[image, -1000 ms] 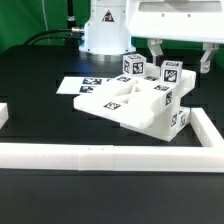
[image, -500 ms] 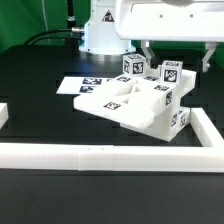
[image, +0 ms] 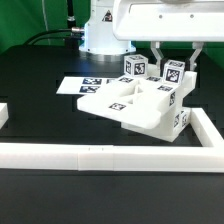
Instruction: Assemble chair
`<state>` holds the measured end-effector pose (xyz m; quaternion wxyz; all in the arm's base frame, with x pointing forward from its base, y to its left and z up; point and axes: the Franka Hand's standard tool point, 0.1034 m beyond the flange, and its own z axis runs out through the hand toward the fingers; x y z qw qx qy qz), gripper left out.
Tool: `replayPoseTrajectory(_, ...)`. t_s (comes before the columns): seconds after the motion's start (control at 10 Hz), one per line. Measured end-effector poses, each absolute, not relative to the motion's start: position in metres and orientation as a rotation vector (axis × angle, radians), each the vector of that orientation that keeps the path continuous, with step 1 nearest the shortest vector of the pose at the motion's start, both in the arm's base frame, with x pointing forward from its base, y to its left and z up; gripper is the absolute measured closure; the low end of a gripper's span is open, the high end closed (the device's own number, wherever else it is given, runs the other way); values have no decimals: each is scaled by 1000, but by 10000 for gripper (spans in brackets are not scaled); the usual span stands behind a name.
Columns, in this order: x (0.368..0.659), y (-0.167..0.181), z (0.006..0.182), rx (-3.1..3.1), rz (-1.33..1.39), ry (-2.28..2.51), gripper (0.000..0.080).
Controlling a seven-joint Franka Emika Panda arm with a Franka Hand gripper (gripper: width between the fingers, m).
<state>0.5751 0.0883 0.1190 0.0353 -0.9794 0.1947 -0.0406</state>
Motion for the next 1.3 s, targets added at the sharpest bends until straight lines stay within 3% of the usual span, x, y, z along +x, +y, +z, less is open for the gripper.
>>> replayPoseTrajectory(0.2,575,88,119,-3002,-123,629,518)
replayPoseTrajectory(0.6,571,91,118,-2731,-123,1286,518)
replayPoseTrajectory(1.3,572,92,119,-2264,-55,1922,515)
